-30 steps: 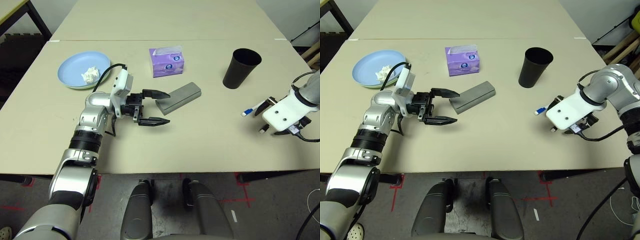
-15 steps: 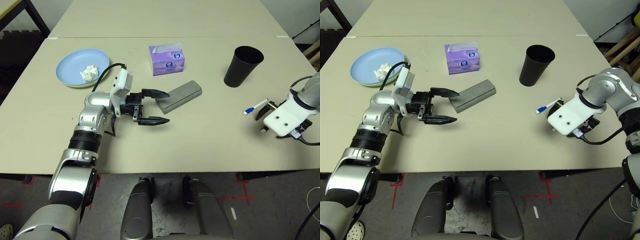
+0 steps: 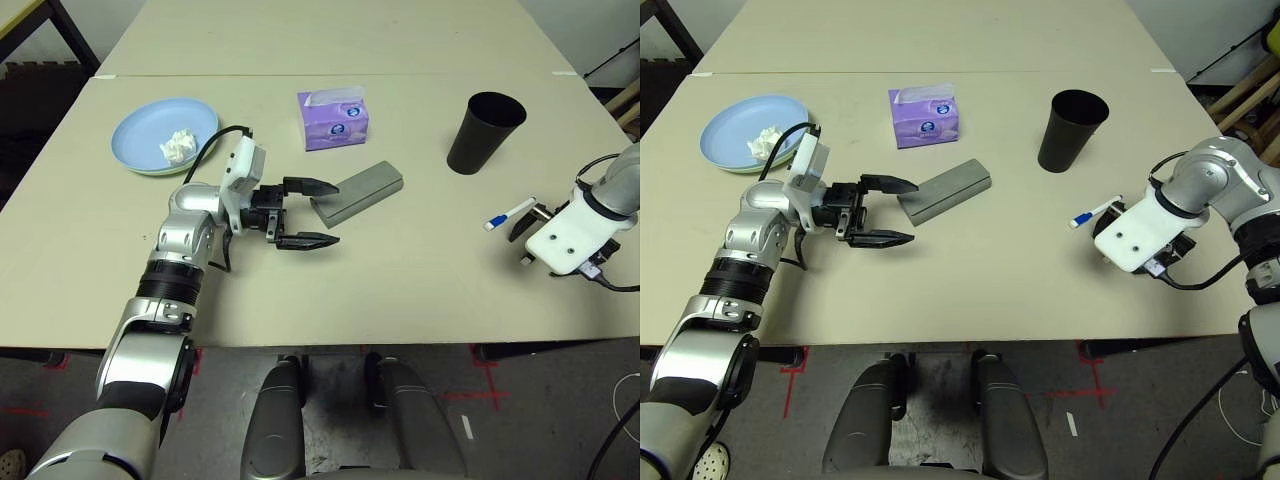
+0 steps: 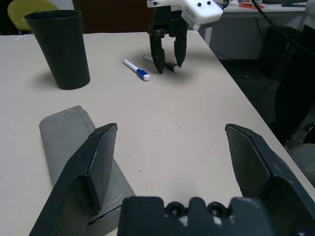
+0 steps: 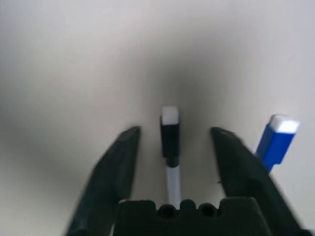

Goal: Organize and tidy the items on the table.

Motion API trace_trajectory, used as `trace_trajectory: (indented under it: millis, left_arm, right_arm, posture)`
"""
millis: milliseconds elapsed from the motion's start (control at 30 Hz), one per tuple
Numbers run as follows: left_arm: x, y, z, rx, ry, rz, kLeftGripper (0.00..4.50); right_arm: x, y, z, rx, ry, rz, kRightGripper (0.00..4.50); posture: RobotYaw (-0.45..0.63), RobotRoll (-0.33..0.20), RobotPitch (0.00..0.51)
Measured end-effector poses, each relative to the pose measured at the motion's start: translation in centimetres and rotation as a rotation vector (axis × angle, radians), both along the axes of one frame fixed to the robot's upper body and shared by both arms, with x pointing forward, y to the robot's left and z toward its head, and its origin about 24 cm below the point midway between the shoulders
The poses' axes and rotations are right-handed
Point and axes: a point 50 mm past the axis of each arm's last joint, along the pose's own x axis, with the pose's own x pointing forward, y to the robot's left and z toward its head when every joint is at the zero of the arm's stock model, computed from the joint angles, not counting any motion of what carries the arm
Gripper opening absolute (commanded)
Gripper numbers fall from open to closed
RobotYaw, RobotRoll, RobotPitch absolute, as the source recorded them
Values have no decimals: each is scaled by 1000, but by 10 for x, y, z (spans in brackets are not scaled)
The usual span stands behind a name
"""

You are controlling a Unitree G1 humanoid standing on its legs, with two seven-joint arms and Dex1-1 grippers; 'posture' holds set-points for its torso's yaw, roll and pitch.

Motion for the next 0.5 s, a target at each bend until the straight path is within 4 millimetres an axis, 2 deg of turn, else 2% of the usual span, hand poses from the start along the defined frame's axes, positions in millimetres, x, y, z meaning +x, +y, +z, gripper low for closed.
trace_trajectory:
  millis: [167,400,500]
  left_arm:
    - [-1,0,2,2,-9,-3,4500]
    - [-1,0,3,3,-13,-3,4500]
    - [-1,0,3,3,-14,-4,4500]
  right_arm:
    - [0,2,0,-6,10,9,333]
    - [1,5,2,14,32,-11,330]
    - [3,13,12,115,32,-56,330]
  posture:
    - [90,0,249]
    - [86,0,240]
    - [83,0,237]
